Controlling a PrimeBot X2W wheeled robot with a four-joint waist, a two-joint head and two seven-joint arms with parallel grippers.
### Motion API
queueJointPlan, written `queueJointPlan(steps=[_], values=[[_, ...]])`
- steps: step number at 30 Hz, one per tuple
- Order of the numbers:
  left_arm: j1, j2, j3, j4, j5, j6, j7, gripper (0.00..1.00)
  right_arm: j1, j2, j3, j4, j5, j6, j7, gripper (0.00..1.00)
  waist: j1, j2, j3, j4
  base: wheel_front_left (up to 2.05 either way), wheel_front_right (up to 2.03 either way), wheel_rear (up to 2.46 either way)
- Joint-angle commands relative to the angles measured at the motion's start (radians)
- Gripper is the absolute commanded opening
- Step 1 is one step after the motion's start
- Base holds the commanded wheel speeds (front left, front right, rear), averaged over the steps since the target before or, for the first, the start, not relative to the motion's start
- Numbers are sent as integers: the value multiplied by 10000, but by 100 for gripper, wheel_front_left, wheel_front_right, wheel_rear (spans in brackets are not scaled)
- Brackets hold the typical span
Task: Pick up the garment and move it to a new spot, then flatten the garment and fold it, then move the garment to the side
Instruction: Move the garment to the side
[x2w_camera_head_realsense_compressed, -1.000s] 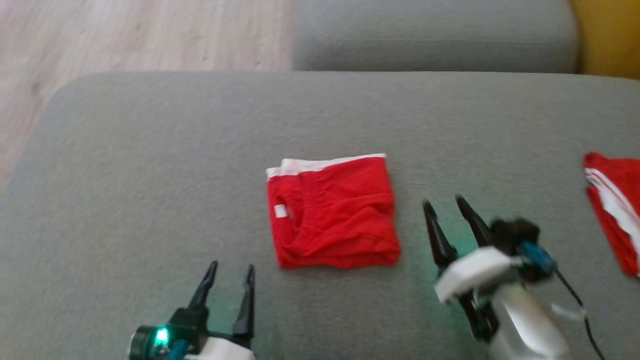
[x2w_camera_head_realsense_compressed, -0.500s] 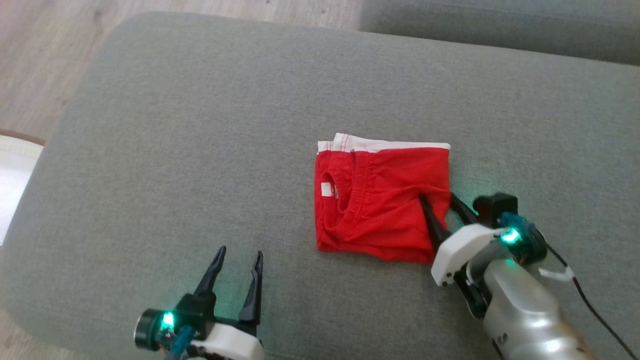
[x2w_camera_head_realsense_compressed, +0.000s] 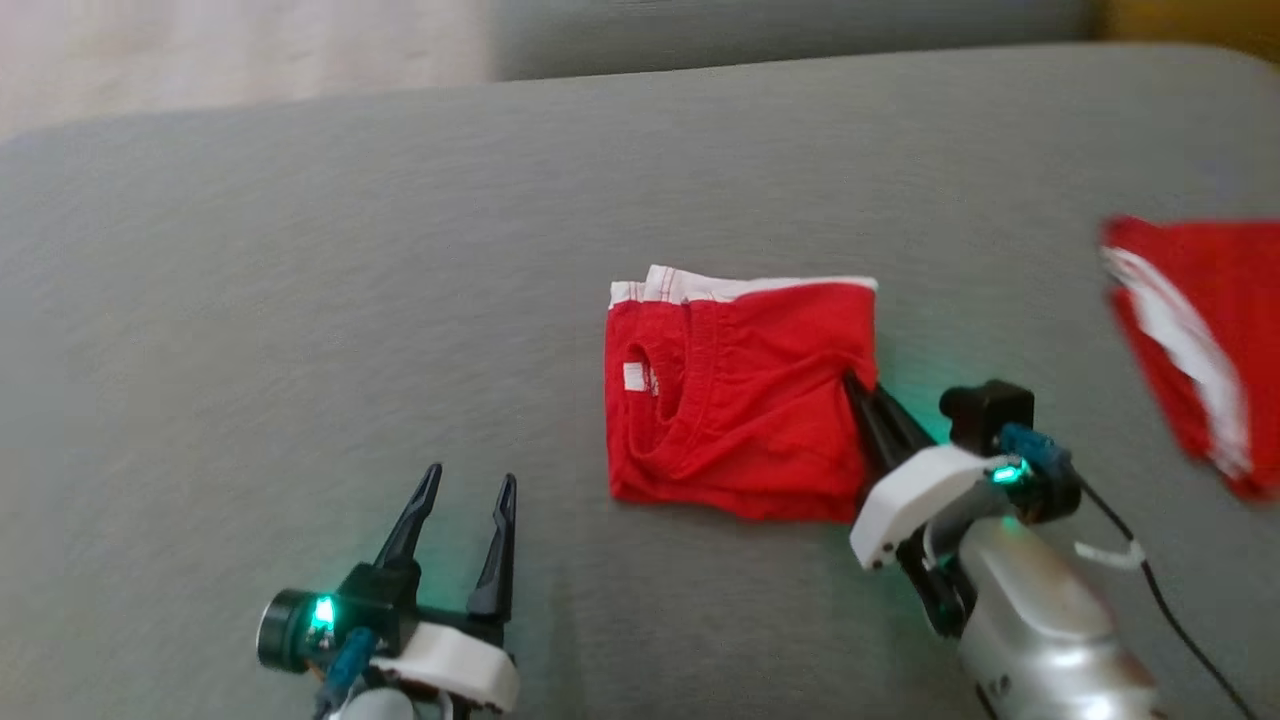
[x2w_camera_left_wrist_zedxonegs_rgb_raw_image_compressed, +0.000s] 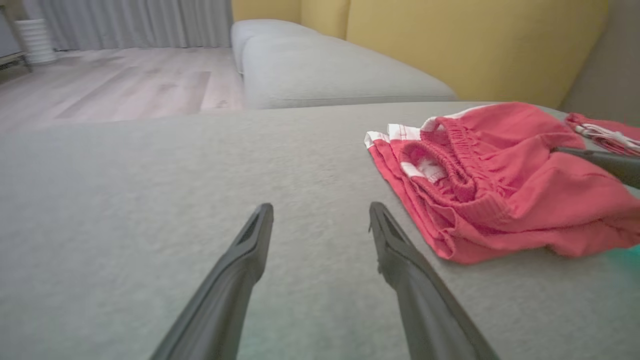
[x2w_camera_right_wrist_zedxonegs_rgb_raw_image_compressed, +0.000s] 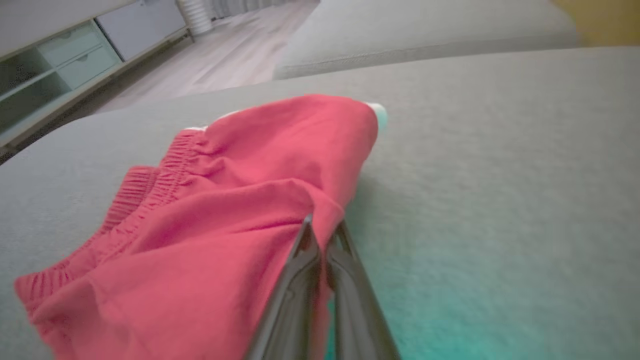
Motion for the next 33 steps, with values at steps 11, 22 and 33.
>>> queueJointPlan(steps=[11, 22, 33], values=[[-700, 14, -61, -366, -128, -103, -53, 100, 990, 24, 456, -1227, 200, -7, -136, 0, 0, 0, -240, -5188, 0, 0, 0], [-977, 14, -355, 3, -128, -217, -53, 100, 856, 24, 177, -1669, -32, -7, -137, 0, 0, 0, 24, -5299, 0, 0, 0], [-664, 14, -187, 64, 49, -243, -53, 100, -1840, -361, -349, -68, -2282, -7, -117, 0, 0, 0, 339, -4139, 0, 0, 0]])
